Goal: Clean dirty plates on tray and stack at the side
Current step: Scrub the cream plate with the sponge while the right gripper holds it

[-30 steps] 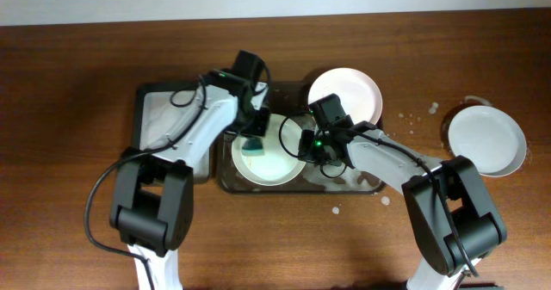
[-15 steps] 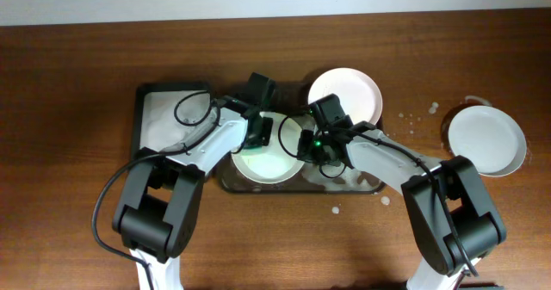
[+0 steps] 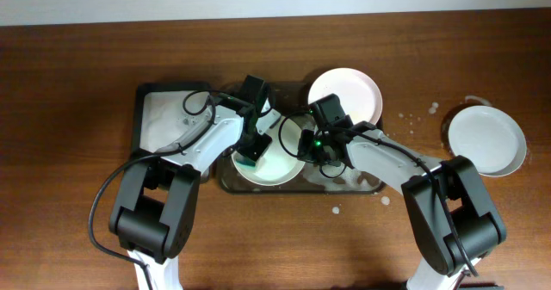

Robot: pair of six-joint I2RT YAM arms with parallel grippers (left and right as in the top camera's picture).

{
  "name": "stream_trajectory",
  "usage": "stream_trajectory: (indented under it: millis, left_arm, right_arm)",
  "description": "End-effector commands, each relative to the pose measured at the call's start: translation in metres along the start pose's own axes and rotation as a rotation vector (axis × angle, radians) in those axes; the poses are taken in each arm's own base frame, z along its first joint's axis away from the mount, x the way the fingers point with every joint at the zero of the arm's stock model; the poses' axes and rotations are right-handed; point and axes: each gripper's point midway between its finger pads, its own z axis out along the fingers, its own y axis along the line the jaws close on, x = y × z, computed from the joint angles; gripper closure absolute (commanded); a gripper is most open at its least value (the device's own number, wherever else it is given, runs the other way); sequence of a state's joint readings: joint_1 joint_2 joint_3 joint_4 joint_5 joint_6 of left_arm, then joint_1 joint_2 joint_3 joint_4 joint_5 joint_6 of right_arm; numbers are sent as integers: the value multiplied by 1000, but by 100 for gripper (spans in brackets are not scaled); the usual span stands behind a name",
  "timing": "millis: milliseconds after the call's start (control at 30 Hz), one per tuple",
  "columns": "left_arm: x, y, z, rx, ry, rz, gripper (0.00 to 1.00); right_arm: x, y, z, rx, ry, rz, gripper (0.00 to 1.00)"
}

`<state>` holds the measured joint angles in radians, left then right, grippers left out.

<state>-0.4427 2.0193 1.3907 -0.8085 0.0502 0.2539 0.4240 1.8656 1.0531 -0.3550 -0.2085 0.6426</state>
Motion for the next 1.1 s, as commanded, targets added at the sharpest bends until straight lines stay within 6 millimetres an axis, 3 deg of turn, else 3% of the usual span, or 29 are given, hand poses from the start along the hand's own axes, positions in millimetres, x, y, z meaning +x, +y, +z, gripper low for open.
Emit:
stream_trajectory:
  millis: [0,67,133,233,367,433,500,567,633,667,800,933,1067]
  left_arm:
    - [4,-30,16,157,-10,139,99]
    - [-10,-14,17,67,-51,59,99]
    - [-29,17,15,-93,-121,-80,99]
    - [-49,41,8,-216,-212,-162,99]
    - [-36,71,0,-397,-179,-267,99]
    - [-21,69,2,-399,-114,-261,99]
    - [-4,54,9,-322,-40,-256,99]
    - [5,24,16,-156,16,-175,99]
    - [11,-18,17,84,33,21,99]
    - [12,-23,19,100,32,62,99]
    - [8,-35,31,94,-12,210,100]
    - [-16,-42,43,56,-140,254,99]
    - [-38,-16,40,-96,-211,248,100]
  right_arm:
    - [1,-4,3,15,4,-7,96]
    - [1,-3,3,15,4,-7,96]
    - [1,-4,3,15,4,-7,96]
    - [1,-4,3,15,4,-7,96]
    - [1,-4,3,15,4,-7,96]
    - [1,-4,3,15,4,-7,96]
    - [1,-3,3,15,4,-7,96]
    - [1,-3,3,15,3,-7,96]
    - [0,-3,3,11,-1,-8,96]
    - [-1,-2,3,11,-1,-8,96]
    - [-1,-3,3,11,-1,-8,96]
    - [-1,-3,3,11,-1,-8,96]
    - [-1,-3,3,12,-2,-9,96]
